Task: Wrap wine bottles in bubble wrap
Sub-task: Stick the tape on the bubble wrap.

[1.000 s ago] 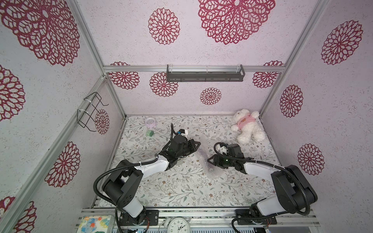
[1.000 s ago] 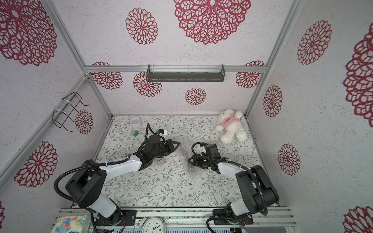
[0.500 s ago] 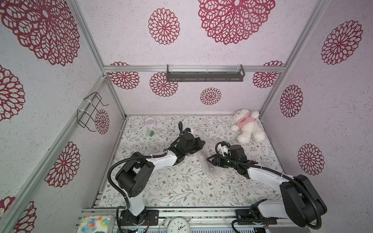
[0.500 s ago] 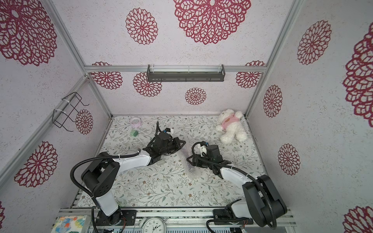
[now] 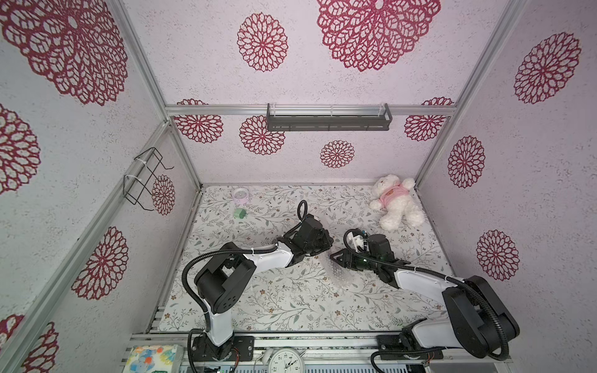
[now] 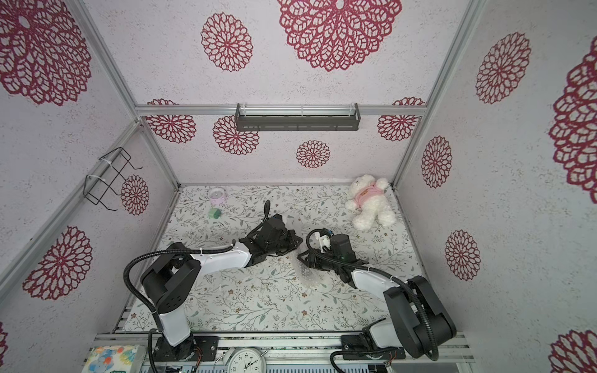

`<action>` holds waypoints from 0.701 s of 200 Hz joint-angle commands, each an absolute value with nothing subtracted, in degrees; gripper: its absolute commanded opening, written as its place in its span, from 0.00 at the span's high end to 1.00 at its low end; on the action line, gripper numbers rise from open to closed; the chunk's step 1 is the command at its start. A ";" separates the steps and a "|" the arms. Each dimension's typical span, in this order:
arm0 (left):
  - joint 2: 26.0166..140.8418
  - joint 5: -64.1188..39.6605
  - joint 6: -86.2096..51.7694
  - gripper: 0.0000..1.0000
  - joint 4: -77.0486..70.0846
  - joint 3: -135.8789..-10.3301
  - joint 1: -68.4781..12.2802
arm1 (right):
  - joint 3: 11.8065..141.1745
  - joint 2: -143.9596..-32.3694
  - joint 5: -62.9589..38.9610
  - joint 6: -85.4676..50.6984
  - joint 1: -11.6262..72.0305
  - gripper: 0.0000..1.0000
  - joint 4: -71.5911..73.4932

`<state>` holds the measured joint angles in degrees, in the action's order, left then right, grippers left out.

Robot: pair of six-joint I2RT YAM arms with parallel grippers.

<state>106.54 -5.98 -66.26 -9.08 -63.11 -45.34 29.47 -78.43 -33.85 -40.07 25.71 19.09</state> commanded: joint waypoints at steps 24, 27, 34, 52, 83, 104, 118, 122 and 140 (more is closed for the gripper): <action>105.87 -1.45 -68.67 1.00 -8.76 -59.76 -46.84 | 28.85 -79.72 -35.18 -40.21 25.86 0.62 22.67; 105.69 -1.15 -68.85 1.00 -8.83 -59.46 -47.00 | 28.83 -79.79 -35.16 -40.21 25.89 0.62 22.77; 105.49 -0.66 -69.19 1.00 -9.24 -58.72 -47.10 | 28.74 -79.97 -35.20 -40.17 25.87 0.64 22.98; 104.61 0.11 -69.88 1.00 -10.31 -57.20 -47.14 | 28.41 -80.63 -35.31 -40.29 25.99 0.70 23.58; 103.26 0.92 -70.70 1.00 -11.67 -55.12 -47.20 | 28.04 -82.12 -34.83 -40.26 25.90 0.78 24.26; 102.42 1.44 -71.10 1.00 -12.74 -54.06 -47.20 | 28.08 -83.13 -34.93 -40.34 25.87 0.80 24.61; 101.78 1.73 -71.26 1.00 -13.44 -53.55 -47.20 | 28.01 -83.57 -34.70 -40.22 25.91 0.82 24.50; 101.59 1.78 -71.34 1.00 -13.80 -53.30 -47.24 | 28.04 -83.67 -34.41 -40.22 25.95 0.82 24.29; 100.90 1.92 -71.72 1.00 -15.22 -52.65 -47.25 | 28.04 -83.92 -33.36 -39.85 25.93 0.83 23.03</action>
<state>103.24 -0.03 -70.57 -12.51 -53.69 -46.85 28.47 -82.94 -34.94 -40.53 25.71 24.21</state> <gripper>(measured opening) 0.043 0.170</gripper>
